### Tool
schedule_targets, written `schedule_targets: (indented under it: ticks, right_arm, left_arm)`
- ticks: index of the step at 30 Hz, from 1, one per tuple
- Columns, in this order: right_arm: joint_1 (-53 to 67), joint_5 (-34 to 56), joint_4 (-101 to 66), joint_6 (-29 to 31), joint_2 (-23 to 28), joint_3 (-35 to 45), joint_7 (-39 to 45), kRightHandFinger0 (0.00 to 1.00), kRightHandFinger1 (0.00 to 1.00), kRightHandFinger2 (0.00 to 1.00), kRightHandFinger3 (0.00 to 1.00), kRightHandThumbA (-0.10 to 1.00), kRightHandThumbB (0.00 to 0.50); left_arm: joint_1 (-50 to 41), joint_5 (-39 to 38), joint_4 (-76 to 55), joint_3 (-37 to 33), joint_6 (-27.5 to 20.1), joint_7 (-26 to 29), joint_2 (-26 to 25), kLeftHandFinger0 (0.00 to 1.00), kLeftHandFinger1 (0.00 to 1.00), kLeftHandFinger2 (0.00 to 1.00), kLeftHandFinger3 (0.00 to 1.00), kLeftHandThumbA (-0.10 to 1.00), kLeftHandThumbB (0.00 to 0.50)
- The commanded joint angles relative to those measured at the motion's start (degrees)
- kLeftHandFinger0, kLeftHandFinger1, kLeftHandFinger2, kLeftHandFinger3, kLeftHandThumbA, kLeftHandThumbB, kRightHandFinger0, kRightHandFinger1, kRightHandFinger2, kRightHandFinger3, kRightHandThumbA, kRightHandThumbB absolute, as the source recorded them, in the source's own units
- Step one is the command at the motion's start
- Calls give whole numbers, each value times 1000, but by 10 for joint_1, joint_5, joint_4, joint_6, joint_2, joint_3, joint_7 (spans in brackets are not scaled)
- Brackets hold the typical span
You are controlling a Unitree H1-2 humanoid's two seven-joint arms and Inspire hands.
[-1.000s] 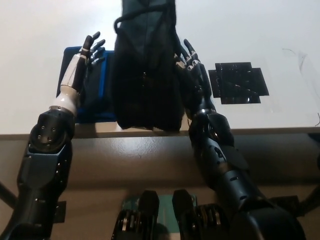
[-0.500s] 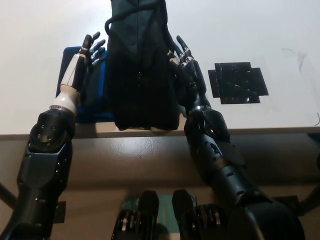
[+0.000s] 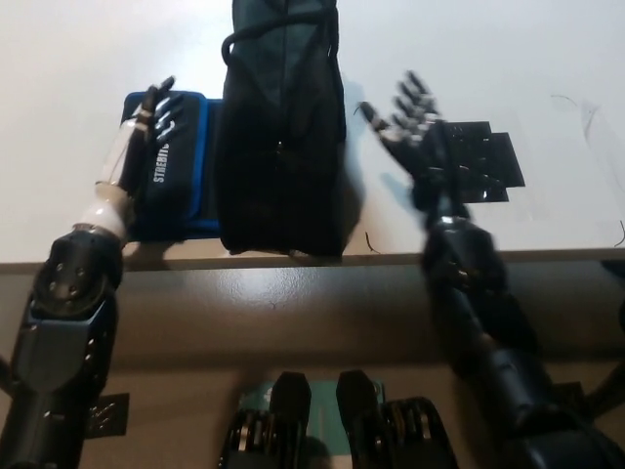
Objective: Use both hands to pick up the lunch bag on the right hand side and smoothly move it near the note book on the left hand side
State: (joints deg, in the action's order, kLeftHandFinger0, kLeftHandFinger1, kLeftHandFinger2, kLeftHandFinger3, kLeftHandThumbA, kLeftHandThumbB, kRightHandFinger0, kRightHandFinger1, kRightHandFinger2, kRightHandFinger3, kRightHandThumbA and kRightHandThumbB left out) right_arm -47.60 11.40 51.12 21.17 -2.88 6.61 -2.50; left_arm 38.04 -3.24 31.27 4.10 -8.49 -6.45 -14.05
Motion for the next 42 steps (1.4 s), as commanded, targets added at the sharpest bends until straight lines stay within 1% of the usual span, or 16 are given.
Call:
schedule_targets:
  ticks: [1,3,5,8,11,12,16,20,22,25,28,32,34,36,39,42]
  right_arm:
    - [75,-83,-248,8,70,1,-21,1000,1000,1000,1000,1000,292]
    - [101,-76,-288,-1,80,8,-18,1000,1000,1000,1000,1000,306]
    - [129,-81,-336,-9,92,16,-20,1000,1000,1000,1000,1000,321]
    - [161,-74,-388,-15,103,26,-18,1000,1000,1000,1000,1000,296]
    - [199,-67,-442,-10,110,32,-13,1000,1000,1000,1000,1000,326]
    - [211,-64,-454,-8,109,32,-11,1000,1000,1000,1000,1000,332]
    - [277,-68,-491,7,100,14,3,1000,1000,1000,1000,1000,328]
    - [332,-71,-487,29,91,-9,19,1000,1000,1000,1000,1000,282]
    - [373,-64,-478,48,81,-22,30,1000,1000,1000,1000,1000,228]
    - [408,-69,-471,58,71,-34,36,1000,1000,1000,1000,1000,205]
    - [432,-75,-452,58,63,-46,43,1000,1000,1000,1000,1000,148]
    - [453,-79,-451,58,67,-59,49,1000,1000,1000,1000,1000,161]
    - [457,-82,-445,58,68,-65,48,1000,1000,1000,1000,1000,183]
    - [450,-78,-432,58,65,-66,45,1000,1000,1000,1000,1000,173]
    - [435,-72,-401,58,63,-62,42,1000,1000,1000,1000,1000,141]
    - [429,-66,-394,58,59,-61,43,1000,1000,1000,1000,1000,181]
  left_arm:
    - [-26,-20,-132,20,-1,-32,-60,1000,1000,1000,1000,1000,352]
    - [-43,-23,-154,23,-4,-35,-68,1000,1000,1000,1000,1000,363]
    - [-67,-34,-187,30,4,-39,-77,1000,1000,1000,1000,1000,337]
    - [-104,-41,-230,40,6,-39,-88,1000,1000,1000,1000,1000,319]
    - [-157,-48,-292,53,1,-34,-93,1000,1000,1000,1000,1000,350]
    - [-171,-51,-305,56,-4,-33,-93,1000,1000,1000,1000,1000,333]
    - [-253,-65,-367,65,-25,-36,-90,1000,1000,1000,1000,1000,334]
    - [-317,-66,-379,73,-69,-30,-75,1000,1000,1000,1000,1000,320]
    - [-358,-75,-370,80,-97,-24,-57,1000,1000,1000,1000,1000,296]
    - [-386,-88,-347,80,-114,-25,-38,1000,1000,1000,1000,1000,278]
    - [-409,-58,-316,71,-129,-17,-21,1000,1000,1000,1000,1000,249]
    - [-418,-32,-292,48,-147,-22,-14,1000,1000,1000,1000,1000,215]
    - [-418,-24,-279,39,-148,-27,-19,1000,1000,1000,1000,1000,246]
    - [-413,-15,-262,34,-150,-25,-20,1000,1000,1000,1000,1000,252]
    - [-407,-15,-230,26,-166,-20,-11,1000,1000,1000,1000,1000,197]
    - [-403,14,-223,15,-184,-16,-14,1000,1000,1000,1000,1000,129]
